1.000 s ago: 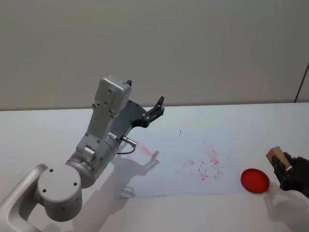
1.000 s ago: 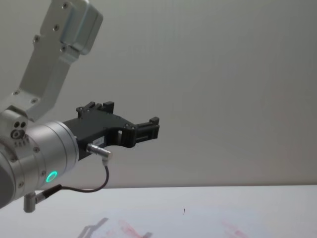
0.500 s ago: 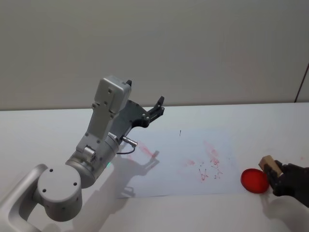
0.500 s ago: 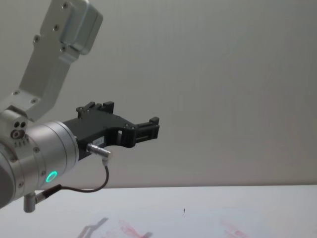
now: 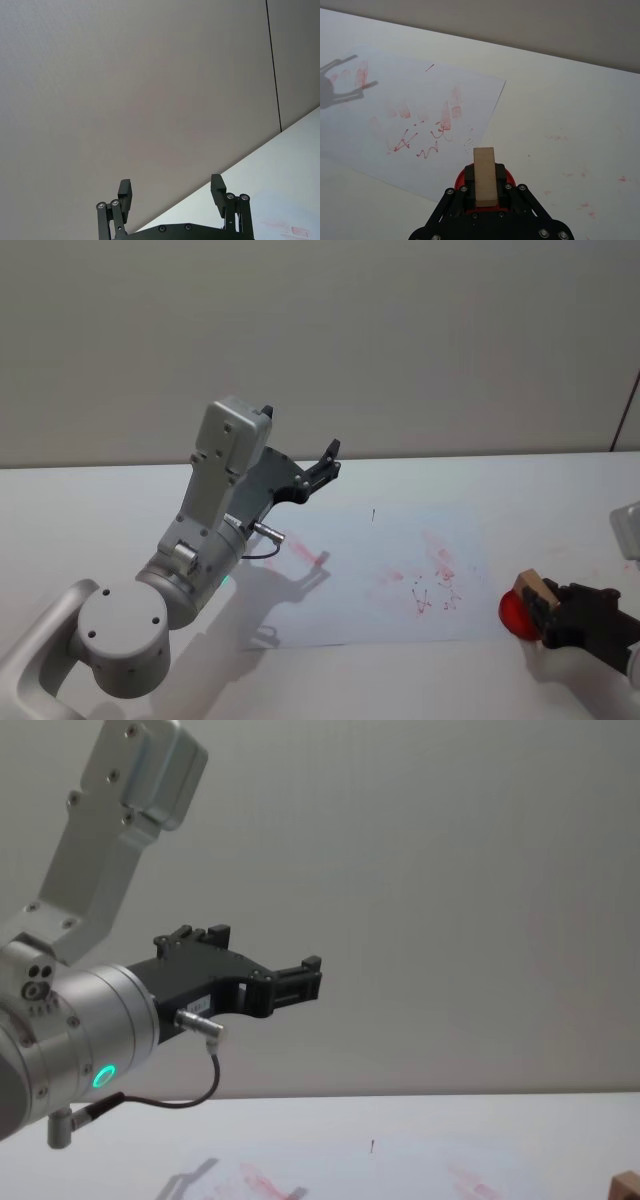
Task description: Use the one hand to pick up the stamp and affix it onto the A4 paper.
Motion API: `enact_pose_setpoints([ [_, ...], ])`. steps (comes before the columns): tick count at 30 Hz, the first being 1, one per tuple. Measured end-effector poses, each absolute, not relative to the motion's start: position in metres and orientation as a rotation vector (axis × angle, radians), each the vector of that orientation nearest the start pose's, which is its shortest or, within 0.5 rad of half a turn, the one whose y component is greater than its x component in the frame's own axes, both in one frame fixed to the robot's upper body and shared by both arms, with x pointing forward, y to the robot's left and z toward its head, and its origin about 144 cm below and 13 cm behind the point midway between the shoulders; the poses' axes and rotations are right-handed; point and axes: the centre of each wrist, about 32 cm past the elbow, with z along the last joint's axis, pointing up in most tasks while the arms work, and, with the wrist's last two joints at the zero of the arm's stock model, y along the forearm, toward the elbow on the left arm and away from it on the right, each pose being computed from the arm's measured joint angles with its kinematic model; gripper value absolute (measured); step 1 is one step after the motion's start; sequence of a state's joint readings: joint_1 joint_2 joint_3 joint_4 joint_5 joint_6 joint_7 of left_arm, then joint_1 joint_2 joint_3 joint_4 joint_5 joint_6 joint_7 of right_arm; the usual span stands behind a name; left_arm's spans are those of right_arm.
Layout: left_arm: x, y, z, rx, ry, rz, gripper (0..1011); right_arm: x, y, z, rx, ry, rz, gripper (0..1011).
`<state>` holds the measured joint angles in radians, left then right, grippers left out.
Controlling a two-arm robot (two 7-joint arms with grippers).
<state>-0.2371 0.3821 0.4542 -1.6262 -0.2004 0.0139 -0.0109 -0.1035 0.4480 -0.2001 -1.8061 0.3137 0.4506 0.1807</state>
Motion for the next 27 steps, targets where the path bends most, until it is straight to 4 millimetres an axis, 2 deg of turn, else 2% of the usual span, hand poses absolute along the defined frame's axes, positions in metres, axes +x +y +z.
enact_pose_setpoints([
  [3,0.492,0.1984,1.2044,0.061,-0.268,1.124,1001,0.4225,-0.2664,1.1743,-0.405,0.226,-1.11,229],
  [15,0.492,0.1984,1.2044,0.061,-0.268,1.124,1001,0.4277,-0.264,1.1718,-0.417,0.232,-1.096,607],
  [16,0.492,0.1984,1.2044,0.061,-0.268,1.124,1001,0.4279,-0.2639,1.1718,-0.417,0.232,-1.096,668],
  [18,0.492,0.1984,1.2044,0.061,-0.268,1.124,1001,0.4285,-0.2635,1.1716,-0.418,0.233,-1.094,707],
  [19,0.492,0.1984,1.2044,0.061,-0.268,1.124,1001,0.4286,-0.2634,1.1715,-0.419,0.233,-1.094,762],
  [20,0.492,0.1984,1.2044,0.061,-0.268,1.124,1001,0.4288,-0.2633,1.1713,-0.419,0.233,-1.093,762],
  [22,0.492,0.1984,1.2044,0.061,-0.268,1.124,1001,0.4292,-0.2631,1.1713,-0.42,0.233,-1.092,855],
  [23,0.492,0.1984,1.2044,0.061,-0.268,1.124,1001,0.4292,-0.2631,1.1713,-0.42,0.233,-1.092,855],
  [27,0.492,0.1984,1.2044,0.061,-0.268,1.124,1001,0.4298,-0.2629,1.1711,-0.421,0.233,-1.091,971],
])
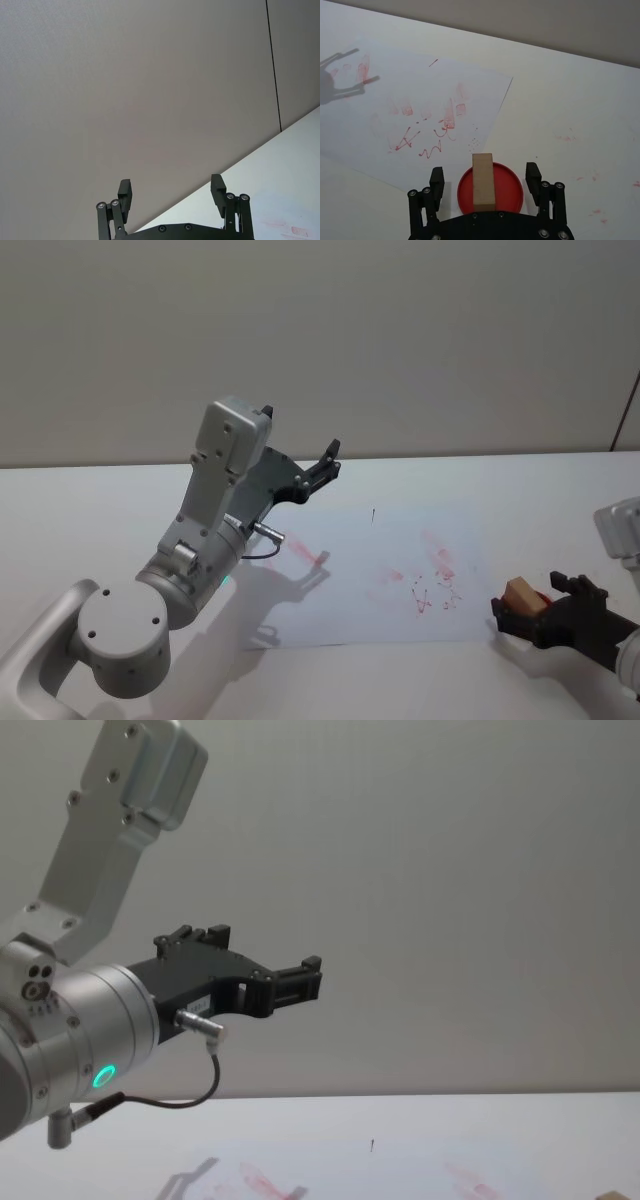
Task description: Use the one hand to pick up the stamp and affix it onto the A4 paper.
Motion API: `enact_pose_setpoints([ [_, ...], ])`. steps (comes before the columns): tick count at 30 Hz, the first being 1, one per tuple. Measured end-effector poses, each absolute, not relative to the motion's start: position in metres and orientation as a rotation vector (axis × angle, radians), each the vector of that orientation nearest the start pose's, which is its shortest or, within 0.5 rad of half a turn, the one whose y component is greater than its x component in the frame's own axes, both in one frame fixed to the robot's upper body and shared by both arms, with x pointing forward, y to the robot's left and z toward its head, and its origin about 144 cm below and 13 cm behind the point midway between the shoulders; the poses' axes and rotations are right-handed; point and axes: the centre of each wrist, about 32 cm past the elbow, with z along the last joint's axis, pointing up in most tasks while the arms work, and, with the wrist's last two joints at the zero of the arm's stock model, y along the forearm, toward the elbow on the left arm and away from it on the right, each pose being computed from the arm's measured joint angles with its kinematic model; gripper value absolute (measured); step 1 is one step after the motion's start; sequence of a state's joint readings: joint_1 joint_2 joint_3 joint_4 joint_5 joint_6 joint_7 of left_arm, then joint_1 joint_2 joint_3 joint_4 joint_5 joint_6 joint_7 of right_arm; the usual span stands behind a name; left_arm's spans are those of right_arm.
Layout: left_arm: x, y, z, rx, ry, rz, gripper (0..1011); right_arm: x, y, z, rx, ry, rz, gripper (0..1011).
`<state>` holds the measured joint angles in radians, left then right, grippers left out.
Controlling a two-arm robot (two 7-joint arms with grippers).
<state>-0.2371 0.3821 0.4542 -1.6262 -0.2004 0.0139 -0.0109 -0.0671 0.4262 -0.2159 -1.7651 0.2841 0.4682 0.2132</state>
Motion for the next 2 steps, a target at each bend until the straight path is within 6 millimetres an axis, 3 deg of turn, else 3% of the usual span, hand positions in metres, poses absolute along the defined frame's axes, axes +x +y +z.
enact_pose_setpoints([
  [2,0.492,0.1984,1.2044,0.061,-0.268,1.124,1001,0.4299,-0.2628,1.1711,-0.421,0.233,-1.091,1001],
])
